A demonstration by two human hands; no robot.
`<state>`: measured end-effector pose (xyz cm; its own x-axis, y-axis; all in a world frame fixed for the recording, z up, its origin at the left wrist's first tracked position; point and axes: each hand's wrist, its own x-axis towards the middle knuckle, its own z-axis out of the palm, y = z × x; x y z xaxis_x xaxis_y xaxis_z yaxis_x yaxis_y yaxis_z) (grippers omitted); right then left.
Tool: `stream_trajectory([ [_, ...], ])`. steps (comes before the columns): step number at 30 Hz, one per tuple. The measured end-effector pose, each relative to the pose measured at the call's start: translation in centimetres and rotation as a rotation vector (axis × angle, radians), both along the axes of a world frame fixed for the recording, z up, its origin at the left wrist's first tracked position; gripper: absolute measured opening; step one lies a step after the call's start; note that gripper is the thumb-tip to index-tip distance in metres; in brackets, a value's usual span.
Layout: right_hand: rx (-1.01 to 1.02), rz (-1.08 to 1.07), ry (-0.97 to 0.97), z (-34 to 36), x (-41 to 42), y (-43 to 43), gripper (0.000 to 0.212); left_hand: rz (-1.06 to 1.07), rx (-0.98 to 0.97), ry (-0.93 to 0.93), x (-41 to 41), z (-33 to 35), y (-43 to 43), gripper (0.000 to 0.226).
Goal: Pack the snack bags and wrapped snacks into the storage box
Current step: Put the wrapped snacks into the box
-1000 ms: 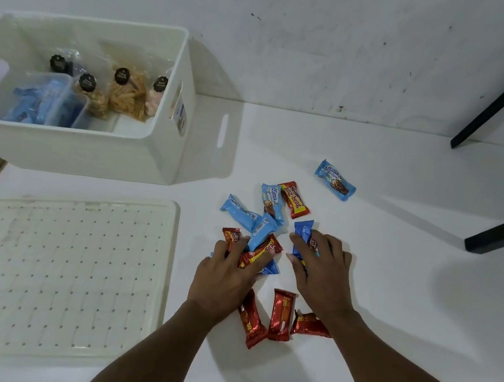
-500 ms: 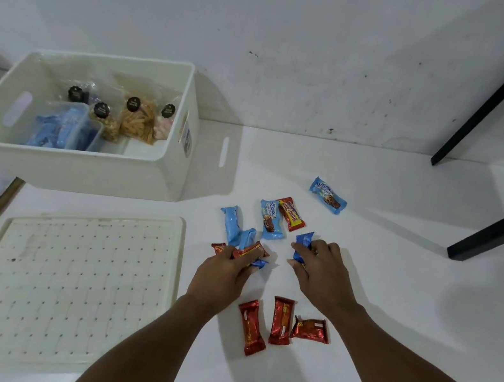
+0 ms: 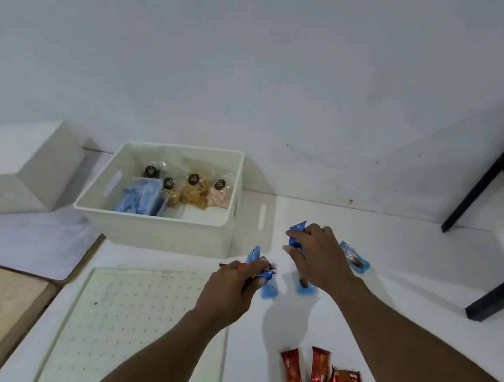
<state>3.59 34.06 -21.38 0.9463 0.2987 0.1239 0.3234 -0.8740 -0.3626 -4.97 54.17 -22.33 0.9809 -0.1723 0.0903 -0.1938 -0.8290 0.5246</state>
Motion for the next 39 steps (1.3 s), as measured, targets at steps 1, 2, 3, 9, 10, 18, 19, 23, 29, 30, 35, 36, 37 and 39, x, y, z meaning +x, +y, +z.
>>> stream_trajectory([
  [1,0.024,0.006,0.008,1.1,0.6,1.4,0.042,0.002,0.005,-0.026,0.5,1.2,1.2,0.03],
  [2,0.051,0.015,0.009,2.3,1.2,2.9,0.042,0.012,0.009,-0.046,1.2,2.4,2.6,0.03],
  [3,0.076,0.021,0.007,3.7,1.8,4.5,0.041,0.027,0.014,-0.065,2.1,3.6,4.2,0.03],
  [9,0.202,0.041,0.056,8.1,5.4,15.2,0.034,0.08,0.023,-0.112,9.0,8.2,15.0,0.031],
  [10,0.215,0.044,0.07,8.0,6.0,17.0,0.032,0.088,0.023,-0.093,10.1,8.4,16.7,0.031],
  [18,0.216,-0.032,0.239,3.8,10.8,24.9,0.022,-0.001,0.034,0.055,17.8,4.7,22.7,0.03],
  [19,0.202,-0.058,0.258,3.1,11.2,25.1,0.022,-0.025,0.04,0.078,18.5,3.8,22.8,0.031],
  [23,0.172,-0.141,0.322,0.5,12.6,25.2,0.025,-0.093,0.03,0.207,20.8,0.5,23.0,0.021],
  [29,0.156,-0.162,0.408,-1.1,14.0,26.0,0.028,-0.179,0.06,0.454,22.2,-2.4,23.1,0.036],
  [30,0.161,-0.159,0.426,-1.2,14.2,26.1,0.026,-0.175,0.063,0.478,22.3,-2.4,23.2,0.038],
  [35,0.154,-0.149,0.439,-0.4,15.1,25.6,0.025,-0.168,0.078,0.509,23.4,-0.9,23.6,0.05],
  [36,0.166,-0.156,0.423,0.0,15.2,25.3,0.024,-0.167,0.094,0.489,23.5,-0.5,23.6,0.052],
  [37,0.181,-0.163,0.398,0.5,15.2,24.9,0.023,-0.171,0.11,0.463,23.5,0.0,23.5,0.053],
  [39,0.221,-0.194,0.327,1.5,15.0,23.9,0.019,-0.175,0.111,0.42,23.3,1.0,23.0,0.053],
])
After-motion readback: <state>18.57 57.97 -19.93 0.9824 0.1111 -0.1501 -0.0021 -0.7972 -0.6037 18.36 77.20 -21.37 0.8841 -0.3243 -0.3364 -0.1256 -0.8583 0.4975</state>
